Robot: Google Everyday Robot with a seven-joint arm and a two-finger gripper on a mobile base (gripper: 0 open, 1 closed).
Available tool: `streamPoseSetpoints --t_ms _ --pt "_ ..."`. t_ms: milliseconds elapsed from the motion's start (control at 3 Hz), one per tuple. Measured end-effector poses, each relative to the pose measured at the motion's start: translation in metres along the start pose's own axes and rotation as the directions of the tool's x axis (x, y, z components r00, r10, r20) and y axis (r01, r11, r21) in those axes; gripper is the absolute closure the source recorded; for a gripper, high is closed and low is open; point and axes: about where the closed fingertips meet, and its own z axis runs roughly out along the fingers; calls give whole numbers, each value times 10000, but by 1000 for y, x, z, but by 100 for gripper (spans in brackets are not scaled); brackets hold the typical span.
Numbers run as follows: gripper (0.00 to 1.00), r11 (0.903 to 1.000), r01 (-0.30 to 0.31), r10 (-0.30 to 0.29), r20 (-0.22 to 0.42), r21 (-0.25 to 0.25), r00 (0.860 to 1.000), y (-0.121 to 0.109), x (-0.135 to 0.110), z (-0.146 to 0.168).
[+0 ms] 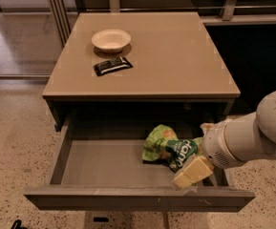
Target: Pick green rice chip bag from top drawer and place on counter
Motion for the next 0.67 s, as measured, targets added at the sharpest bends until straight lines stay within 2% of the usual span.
streamPoseSetpoints --t_ms 333,667 --pt "0 9998 -73 74 56 -168 10000 -2 2 22" --pt "0 9996 62 -58 145 -259 9999 -12 -7 40"
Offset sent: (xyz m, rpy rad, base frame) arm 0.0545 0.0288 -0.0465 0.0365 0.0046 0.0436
